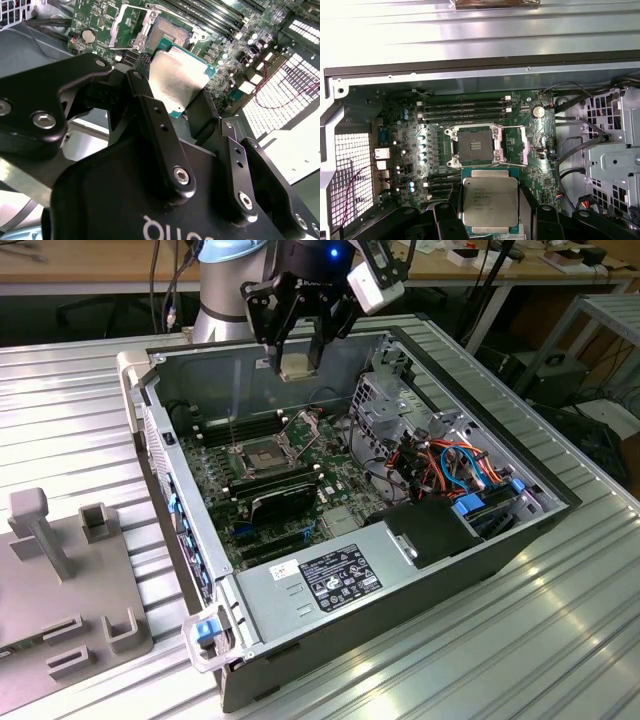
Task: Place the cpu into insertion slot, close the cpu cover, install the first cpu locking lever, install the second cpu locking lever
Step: 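Place the cpu into insertion slot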
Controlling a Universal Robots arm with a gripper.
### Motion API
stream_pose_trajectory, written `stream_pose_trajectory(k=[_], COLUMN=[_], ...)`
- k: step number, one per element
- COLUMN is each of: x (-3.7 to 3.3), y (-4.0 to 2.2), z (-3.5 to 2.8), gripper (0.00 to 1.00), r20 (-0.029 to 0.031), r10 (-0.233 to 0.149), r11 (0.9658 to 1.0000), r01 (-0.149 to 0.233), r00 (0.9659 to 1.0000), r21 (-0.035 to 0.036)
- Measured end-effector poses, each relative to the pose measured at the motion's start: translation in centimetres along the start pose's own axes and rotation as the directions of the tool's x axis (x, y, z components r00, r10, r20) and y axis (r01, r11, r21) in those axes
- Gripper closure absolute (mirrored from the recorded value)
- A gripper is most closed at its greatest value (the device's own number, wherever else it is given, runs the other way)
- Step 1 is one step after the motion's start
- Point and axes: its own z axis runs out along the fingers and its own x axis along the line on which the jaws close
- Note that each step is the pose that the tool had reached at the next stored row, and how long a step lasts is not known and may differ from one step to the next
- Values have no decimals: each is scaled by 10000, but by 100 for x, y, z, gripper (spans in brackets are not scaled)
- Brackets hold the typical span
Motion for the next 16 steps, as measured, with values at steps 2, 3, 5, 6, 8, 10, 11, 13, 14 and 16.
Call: stream_pose_trajectory(k=[2,3,5,6,8,10,11,13,14,16], x=[0,1,4,6,9,12,14,15,17,22], y=[31,41,82,99,135,175,190,208,224,244], z=[5,7,26,36,54,72,81,93,99,114], gripper=[45,45,45,45,45,45,45,45,45,45], r20=[-1,-1,-3,-3,-10,-23,-30,-36,-38,-42], r10=[-3,-4,-19,-42,-121,-159,-187,-227,-260,-336], r11=[10000,10000,10000,10000,9999,9999,9998,9997,9997,9994], r01=[3,4,19,42,120,159,187,227,259,336], r00=[10000,10000,10000,10000,9999,9999,9998,9997,9997,9994], r21=[0,0,-3,-7,-8,-12,-30,-48,-48,-54])
